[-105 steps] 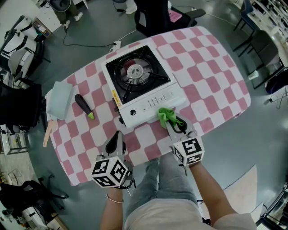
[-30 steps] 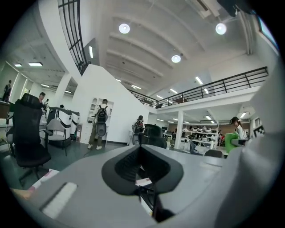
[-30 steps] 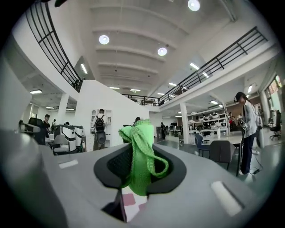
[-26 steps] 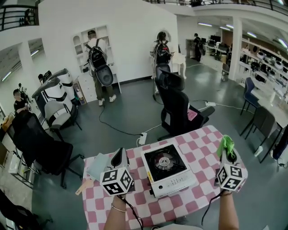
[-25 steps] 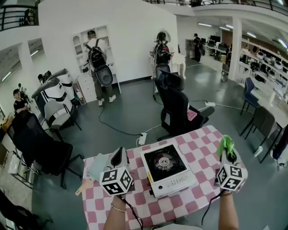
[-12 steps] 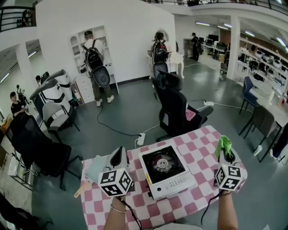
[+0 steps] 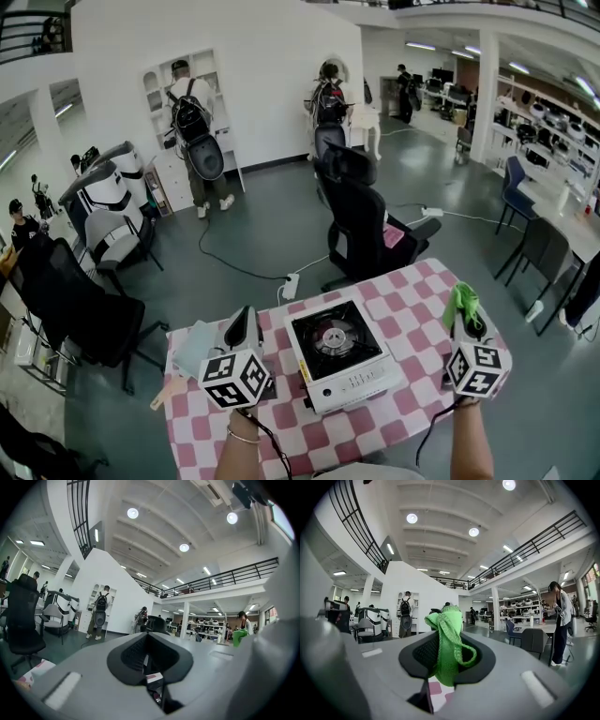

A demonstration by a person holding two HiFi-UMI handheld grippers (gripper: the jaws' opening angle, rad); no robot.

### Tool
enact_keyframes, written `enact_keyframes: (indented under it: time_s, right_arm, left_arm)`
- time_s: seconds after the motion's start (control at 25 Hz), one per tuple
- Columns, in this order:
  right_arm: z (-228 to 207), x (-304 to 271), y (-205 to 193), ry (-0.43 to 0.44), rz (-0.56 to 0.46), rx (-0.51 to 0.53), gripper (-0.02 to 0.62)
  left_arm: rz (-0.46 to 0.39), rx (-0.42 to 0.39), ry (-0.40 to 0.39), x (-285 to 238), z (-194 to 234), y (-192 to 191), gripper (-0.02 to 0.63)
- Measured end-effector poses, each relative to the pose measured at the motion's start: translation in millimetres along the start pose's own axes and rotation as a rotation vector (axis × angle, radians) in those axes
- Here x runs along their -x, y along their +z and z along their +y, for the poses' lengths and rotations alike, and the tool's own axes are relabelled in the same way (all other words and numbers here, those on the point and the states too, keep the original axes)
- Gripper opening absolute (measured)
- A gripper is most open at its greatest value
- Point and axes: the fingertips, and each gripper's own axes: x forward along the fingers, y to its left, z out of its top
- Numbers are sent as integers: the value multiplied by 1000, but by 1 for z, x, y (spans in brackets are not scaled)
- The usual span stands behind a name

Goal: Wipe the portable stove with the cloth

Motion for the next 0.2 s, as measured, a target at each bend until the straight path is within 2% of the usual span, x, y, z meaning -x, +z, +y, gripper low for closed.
enact_keyframes:
  time_s: [0.2]
  right_arm:
    - [11, 2, -3, 52, 3, -8, 83]
  left_arm:
    - [6, 10, 0, 2, -3, -5, 0]
